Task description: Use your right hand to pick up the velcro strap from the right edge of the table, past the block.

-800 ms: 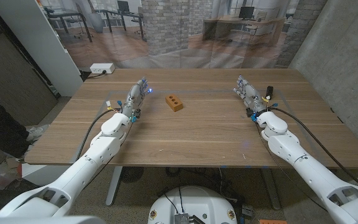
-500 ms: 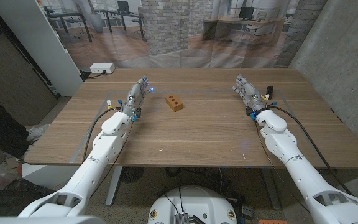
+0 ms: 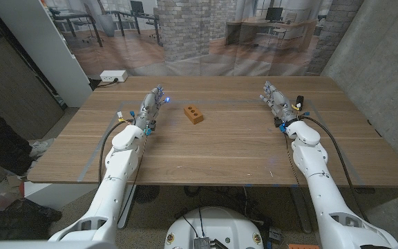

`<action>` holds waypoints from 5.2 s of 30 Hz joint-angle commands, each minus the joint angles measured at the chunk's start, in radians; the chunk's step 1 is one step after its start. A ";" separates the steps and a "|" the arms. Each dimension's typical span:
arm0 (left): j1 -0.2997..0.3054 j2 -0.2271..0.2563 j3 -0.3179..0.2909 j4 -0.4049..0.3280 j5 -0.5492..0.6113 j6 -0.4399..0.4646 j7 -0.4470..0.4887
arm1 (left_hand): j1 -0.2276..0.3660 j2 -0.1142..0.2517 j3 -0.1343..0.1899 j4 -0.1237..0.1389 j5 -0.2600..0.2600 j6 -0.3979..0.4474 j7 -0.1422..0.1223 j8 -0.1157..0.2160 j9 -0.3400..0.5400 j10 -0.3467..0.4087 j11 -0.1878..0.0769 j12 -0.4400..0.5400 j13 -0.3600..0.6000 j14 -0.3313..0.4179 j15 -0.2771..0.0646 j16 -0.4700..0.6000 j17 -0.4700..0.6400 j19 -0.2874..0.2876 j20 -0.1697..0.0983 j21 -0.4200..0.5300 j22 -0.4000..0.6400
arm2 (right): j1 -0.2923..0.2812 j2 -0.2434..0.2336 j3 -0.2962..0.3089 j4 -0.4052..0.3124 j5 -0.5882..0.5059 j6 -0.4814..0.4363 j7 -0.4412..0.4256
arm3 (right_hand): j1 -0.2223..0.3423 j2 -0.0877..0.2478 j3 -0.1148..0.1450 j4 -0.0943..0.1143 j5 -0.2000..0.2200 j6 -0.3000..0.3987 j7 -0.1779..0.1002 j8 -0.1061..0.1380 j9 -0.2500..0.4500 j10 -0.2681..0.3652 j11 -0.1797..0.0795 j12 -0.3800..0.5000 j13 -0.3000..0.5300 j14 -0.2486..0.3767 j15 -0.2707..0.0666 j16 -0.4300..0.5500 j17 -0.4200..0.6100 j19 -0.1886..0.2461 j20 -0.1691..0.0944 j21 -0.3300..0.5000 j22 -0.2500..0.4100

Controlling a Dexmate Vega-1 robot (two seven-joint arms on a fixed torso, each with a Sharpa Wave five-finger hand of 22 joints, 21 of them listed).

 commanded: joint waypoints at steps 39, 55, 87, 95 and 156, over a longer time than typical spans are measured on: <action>-0.025 -0.154 -0.181 0.004 0.148 0.019 -0.111 | 0.006 0.000 0.006 -0.003 0.007 -0.004 0.002 0.008 0.003 -0.007 0.001 0.007 0.003 -0.018 0.001 0.004 0.004 -0.057 0.000 -0.010 0.004 | 0.106 0.124 0.161 0.011 -0.333 0.056 0.133 | 0.034 0.002 0.013 -0.032 0.005 0.011 0.007 0.009 0.005 0.007 0.009 0.003 0.003 -0.006 -0.004 0.005 0.001 0.007 0.001 0.005 0.003; -0.044 -0.156 -0.186 0.030 0.156 0.016 -0.116 | 0.005 -0.001 0.006 -0.004 0.007 -0.003 0.001 0.008 0.003 -0.007 0.002 0.006 0.003 -0.018 0.001 0.004 0.004 -0.057 0.000 -0.014 0.004 | 0.149 0.099 0.158 0.038 -0.385 0.091 0.111 | 0.042 0.005 0.018 -0.041 0.006 0.021 0.005 0.011 0.005 0.015 0.009 0.005 0.003 -0.003 -0.006 0.006 0.001 0.009 -0.003 0.006 0.003; -0.026 -0.169 -0.184 0.004 0.158 0.021 -0.111 | 0.003 -0.001 0.006 -0.005 0.007 -0.002 0.001 0.008 0.003 -0.006 0.004 0.007 0.003 -0.018 0.002 0.004 0.004 -0.055 0.001 -0.022 0.004 | 0.157 0.045 0.151 -0.010 -0.498 0.093 0.072 | 0.057 0.012 0.029 -0.058 0.007 0.043 0.004 0.015 0.005 0.032 0.005 0.007 0.003 0.008 -0.009 0.009 0.001 0.019 -0.012 0.008 0.003; -0.018 -0.168 -0.184 -0.007 0.157 0.022 -0.109 | 0.002 -0.001 0.006 -0.005 0.007 -0.001 0.001 0.008 0.003 -0.006 0.003 0.007 0.003 -0.019 0.002 0.003 0.004 -0.054 0.001 -0.024 0.005 | 0.153 0.036 0.146 -0.032 -0.537 0.081 0.058 | 0.060 0.015 0.032 -0.061 0.007 0.049 0.003 0.016 0.005 0.036 0.004 0.008 0.003 0.012 -0.011 0.010 0.001 0.022 -0.013 0.009 0.003; -0.029 -0.162 -0.191 0.009 0.158 0.022 -0.103 | -0.001 -0.002 0.007 -0.007 0.007 0.001 0.002 0.008 0.003 -0.005 0.004 0.006 0.003 -0.021 0.002 0.002 0.003 -0.050 0.005 -0.042 0.005 | 0.203 -0.095 0.070 -0.023 -0.855 -0.010 -0.010 | 0.095 0.025 0.058 -0.093 0.008 0.079 -0.012 0.015 0.006 0.068 -0.009 0.010 0.003 0.025 -0.032 0.008 0.000 0.024 -0.030 0.005 0.002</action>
